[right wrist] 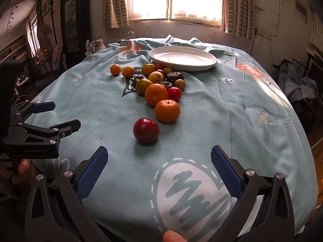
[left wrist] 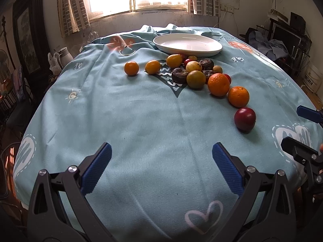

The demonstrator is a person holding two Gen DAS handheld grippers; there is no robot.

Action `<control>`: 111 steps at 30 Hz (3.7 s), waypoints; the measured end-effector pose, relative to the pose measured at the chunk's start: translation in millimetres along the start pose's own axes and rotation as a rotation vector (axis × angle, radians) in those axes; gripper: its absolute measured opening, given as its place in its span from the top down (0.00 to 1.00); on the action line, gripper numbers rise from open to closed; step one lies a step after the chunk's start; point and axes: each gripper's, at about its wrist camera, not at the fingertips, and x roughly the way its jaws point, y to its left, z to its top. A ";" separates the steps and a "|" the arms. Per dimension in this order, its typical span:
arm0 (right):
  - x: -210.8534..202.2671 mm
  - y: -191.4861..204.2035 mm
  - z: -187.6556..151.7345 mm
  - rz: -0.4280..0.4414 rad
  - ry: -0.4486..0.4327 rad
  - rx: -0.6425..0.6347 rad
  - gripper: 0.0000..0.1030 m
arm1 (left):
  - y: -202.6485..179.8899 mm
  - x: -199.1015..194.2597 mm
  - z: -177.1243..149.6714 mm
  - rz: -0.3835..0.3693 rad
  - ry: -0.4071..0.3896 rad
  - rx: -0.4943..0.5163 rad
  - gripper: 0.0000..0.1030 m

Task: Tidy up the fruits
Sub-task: 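Grasp the red apple with the right gripper while the left approaches oranges, then carry the red apple and an orange onto the white plate and release both, then grasp a large orange with the right gripper while the left grasps another orange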

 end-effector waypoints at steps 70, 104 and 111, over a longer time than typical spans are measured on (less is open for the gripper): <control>27.3 -119.3 67.3 0.232 -0.124 0.280 0.61 | -65.1 54.3 139.7 -0.404 -0.025 0.118 0.58; 125.4 -83.5 156.8 0.219 -0.109 0.020 0.37 | 2.7 110.1 197.2 -0.167 -0.126 0.035 0.02; 101.8 -17.6 109.0 0.210 -0.099 -0.281 0.36 | 3.3 103.4 145.9 -0.081 -0.124 0.077 0.02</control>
